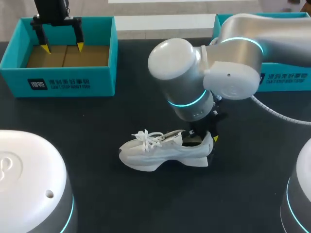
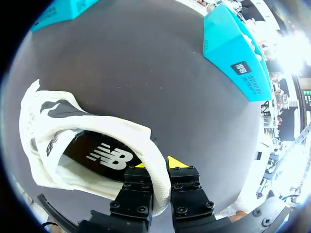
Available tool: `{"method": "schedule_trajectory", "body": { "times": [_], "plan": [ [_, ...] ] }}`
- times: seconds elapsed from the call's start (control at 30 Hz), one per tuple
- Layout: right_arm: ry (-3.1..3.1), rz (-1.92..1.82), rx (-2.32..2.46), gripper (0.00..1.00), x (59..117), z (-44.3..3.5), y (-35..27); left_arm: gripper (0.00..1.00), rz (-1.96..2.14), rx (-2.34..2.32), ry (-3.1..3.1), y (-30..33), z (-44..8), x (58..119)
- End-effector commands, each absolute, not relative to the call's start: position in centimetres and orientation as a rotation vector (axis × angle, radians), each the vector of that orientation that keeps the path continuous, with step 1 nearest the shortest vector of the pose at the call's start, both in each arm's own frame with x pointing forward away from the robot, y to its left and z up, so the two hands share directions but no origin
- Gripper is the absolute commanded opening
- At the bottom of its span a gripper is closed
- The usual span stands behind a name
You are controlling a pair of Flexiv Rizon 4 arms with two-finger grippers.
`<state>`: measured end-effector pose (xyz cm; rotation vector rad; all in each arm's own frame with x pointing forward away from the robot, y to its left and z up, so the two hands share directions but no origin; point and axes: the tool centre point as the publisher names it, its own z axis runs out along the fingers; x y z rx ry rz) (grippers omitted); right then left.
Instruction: Take the shoe out of the shoebox, open the shoe tongue, remove and reinsert the insole, then place the shoe into the shoebox
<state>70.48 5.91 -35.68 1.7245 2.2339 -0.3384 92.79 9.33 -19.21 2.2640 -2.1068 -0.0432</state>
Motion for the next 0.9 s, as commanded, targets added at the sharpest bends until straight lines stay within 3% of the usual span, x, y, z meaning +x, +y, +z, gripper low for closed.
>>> {"method": "schedule_trajectory", "body": {
  "times": [0.03,0.13,0.17,0.2,0.3,0.4,0.5,0.57,0.73,0.8,0.9],
  "plan": [
    [2.218,-0.351,1.731,0.00,70.6,-36.2,6.4,1.00,-0.042,2.264,-2.107,9.4,-19.2,92.8],
    [2.215,-0.351,1.733,0.00,70.7,-36.4,6.3,1.00,-0.042,2.264,-2.107,9.4,-19.2,92.8],
    [2.211,-0.359,1.731,0.09,70.7,-36.5,6.2,1.00,-0.042,2.264,-2.107,9.4,-19.2,92.8],
    [2.209,-0.359,1.730,0.31,70.7,-36.6,6.2,1.00,-0.042,2.264,-2.107,9.4,-19.2,92.8],
    [2.213,-0.363,1.739,0.45,70.6,-36.6,5.9,1.00,-0.042,2.264,-2.107,9.4,-19.2,92.8],
    [2.223,-0.355,1.753,0.52,70.2,-35.9,5.8,1.00,-0.042,2.264,-2.107,9.4,-19.2,92.8],
    [2.239,-0.332,1.749,0.80,69.9,-35.1,5.7,1.00,-0.042,2.264,-2.107,9.4,-19.2,92.8],
    [2.250,-0.307,1.751,0.78,69.8,-34.3,5.7,1.00,-0.042,2.264,-2.107,9.4,-19.2,92.8],
    [2.296,-0.208,1.758,0.88,69.5,-31.7,6.1,1.00,-0.042,2.264,-2.107,9.4,-19.2,92.8],
    [2.348,-0.133,1.772,1.00,69.3,-30.8,6.4,1.00,-0.042,2.264,-2.107,9.4,-19.2,92.8],
    [2.427,-0.083,1.688,1.00,68.8,-29.6,7.1,1.00,-0.042,2.264,-2.107,9.4,-19.2,92.8]
  ]
}}
